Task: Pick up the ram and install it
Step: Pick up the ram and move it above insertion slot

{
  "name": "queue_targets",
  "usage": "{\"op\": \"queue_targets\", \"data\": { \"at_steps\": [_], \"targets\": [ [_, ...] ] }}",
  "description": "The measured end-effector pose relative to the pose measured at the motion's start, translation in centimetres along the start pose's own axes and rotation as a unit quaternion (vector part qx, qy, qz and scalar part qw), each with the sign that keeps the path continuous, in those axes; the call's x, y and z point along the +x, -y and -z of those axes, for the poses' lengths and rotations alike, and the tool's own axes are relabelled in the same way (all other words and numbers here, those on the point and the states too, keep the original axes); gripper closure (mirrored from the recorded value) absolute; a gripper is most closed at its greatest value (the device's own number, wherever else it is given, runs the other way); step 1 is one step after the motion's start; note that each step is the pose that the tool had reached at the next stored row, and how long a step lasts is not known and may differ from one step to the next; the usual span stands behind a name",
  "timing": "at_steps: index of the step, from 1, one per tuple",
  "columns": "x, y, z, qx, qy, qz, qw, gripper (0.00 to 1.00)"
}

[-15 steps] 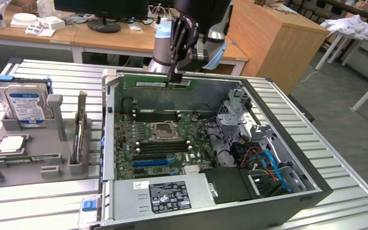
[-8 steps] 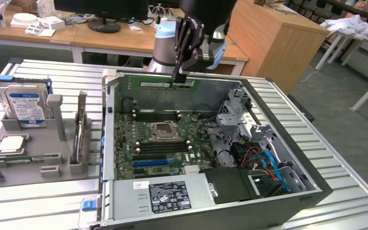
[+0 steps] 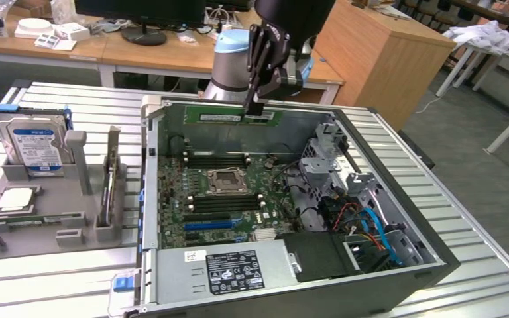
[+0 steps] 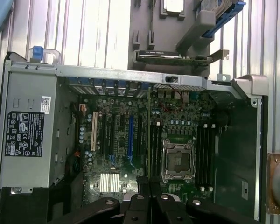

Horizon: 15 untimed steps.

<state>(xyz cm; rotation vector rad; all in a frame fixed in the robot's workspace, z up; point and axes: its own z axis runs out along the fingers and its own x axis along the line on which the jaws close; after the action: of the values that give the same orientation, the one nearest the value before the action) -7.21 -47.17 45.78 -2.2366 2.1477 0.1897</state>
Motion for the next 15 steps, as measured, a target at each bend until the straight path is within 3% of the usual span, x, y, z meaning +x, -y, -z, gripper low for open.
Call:
{"op": "queue_targets", "data": {
  "at_steps": [15],
  "targets": [
    [-0.01,0.53,0.02,0.0,0.0001,0.0,1.0,0.88]
  ]
}}
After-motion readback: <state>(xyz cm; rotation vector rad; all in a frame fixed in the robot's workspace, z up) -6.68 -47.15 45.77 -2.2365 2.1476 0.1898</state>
